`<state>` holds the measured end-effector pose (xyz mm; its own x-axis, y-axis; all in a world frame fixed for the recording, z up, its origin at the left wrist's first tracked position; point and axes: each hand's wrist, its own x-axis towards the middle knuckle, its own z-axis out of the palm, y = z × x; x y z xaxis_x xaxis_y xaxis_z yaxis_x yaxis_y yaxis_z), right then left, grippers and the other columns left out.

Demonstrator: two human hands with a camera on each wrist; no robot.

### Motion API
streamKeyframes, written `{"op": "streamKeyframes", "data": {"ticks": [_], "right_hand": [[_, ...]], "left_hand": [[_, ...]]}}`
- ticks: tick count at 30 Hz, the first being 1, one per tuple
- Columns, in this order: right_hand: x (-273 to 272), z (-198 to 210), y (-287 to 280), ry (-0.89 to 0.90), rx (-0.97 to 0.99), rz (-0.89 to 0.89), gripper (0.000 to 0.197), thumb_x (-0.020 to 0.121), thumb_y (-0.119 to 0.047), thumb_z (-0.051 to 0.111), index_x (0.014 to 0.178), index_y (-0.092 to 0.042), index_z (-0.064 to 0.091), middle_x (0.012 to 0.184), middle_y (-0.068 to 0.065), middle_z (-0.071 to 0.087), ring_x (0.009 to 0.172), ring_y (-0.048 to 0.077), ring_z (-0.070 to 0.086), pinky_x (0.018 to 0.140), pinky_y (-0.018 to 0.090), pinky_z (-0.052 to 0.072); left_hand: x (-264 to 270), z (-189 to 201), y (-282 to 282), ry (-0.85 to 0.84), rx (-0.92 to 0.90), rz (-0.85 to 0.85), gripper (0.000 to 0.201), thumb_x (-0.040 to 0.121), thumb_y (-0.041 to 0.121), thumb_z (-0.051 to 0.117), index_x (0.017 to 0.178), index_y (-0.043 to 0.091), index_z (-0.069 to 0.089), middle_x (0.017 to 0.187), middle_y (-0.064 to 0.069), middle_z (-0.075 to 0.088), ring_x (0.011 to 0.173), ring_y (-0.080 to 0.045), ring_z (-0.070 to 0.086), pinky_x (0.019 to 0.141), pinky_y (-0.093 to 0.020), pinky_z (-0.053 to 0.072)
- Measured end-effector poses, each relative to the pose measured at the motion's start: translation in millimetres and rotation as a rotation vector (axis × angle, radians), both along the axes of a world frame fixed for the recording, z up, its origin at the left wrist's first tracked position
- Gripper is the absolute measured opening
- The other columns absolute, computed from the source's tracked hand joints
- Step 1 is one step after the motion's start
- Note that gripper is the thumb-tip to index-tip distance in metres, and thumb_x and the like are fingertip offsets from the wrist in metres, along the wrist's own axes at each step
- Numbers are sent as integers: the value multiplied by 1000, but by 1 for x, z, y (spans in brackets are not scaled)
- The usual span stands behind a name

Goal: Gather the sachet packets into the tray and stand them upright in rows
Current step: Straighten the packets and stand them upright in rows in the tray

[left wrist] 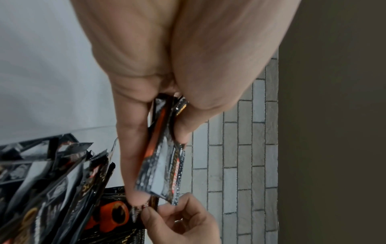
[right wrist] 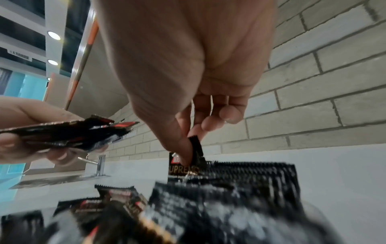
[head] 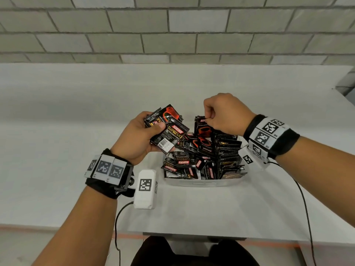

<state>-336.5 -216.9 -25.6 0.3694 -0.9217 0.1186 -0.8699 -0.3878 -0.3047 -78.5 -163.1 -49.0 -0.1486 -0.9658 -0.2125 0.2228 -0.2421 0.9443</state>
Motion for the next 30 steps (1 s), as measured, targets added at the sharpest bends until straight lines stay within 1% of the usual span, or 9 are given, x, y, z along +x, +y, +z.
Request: {"op": "streamKeyframes", "data": {"ticks": [3,7,12,16,19,21,24,28,30], "right_hand": [[1,3,-1,3,-10,1,18,76,-7,67,73,-22,58,71,-12,57,76,15,54,67,34,50],[4,-1,1,135,67,5,20,77,-10,67,72,-25,56,76,-7,62,78,17,58,65,33,51],[8,4,-3,233,113,-12,22,76,-26,85,73,-22,64,76,-7,63,76,19,63,54,26,39],[9,7,-12,241,144,-34,18,71,-25,88,70,-23,71,68,-9,67,70,15,65,54,25,42],[7,5,-14,234,134,-47,17,70,-25,89,68,-22,73,63,-8,62,61,10,58,51,23,37],[6,3,-15,208,127,-45,13,77,-22,85,70,-21,74,61,-9,61,58,7,56,53,23,41],[4,3,-14,138,203,-47,7,82,-24,82,77,-20,78,68,-6,69,67,13,65,65,30,56],[-1,2,-10,40,154,-66,13,84,-23,76,97,-24,72,79,-2,69,77,17,66,71,33,55],[-4,4,-7,-1,155,-67,9,86,-21,73,94,-23,69,80,-2,69,77,15,65,68,29,53]], "left_hand": [[-2,1,0,-4,-4,-4,25,97,1,59,120,6,51,111,-19,70,90,-34,75,60,-51,62],[-3,2,-1,-11,-7,-2,30,96,2,60,125,6,51,115,-21,69,91,-35,75,60,-49,61],[-2,3,0,3,-7,-2,29,97,2,59,124,5,51,109,-17,71,86,-33,76,57,-45,61],[-2,3,0,-5,-18,-5,29,96,2,60,124,5,52,115,-21,69,89,-35,76,58,-45,61],[-2,3,0,0,-19,-8,28,96,2,60,123,5,52,112,-19,70,87,-33,76,57,-44,61],[-1,3,-1,-6,-19,-7,28,96,3,60,123,5,52,111,-18,71,87,-32,76,58,-44,61],[-1,3,-2,-15,-22,-5,27,96,3,61,121,6,52,110,-17,71,88,-31,76,59,-45,61],[-3,5,-4,-22,-19,-11,33,96,3,61,128,4,50,116,-21,69,95,-38,73,60,-47,62],[-5,5,-5,-32,-17,-11,37,96,4,61,131,2,49,121,-24,68,100,-42,71,62,-50,62]]}}
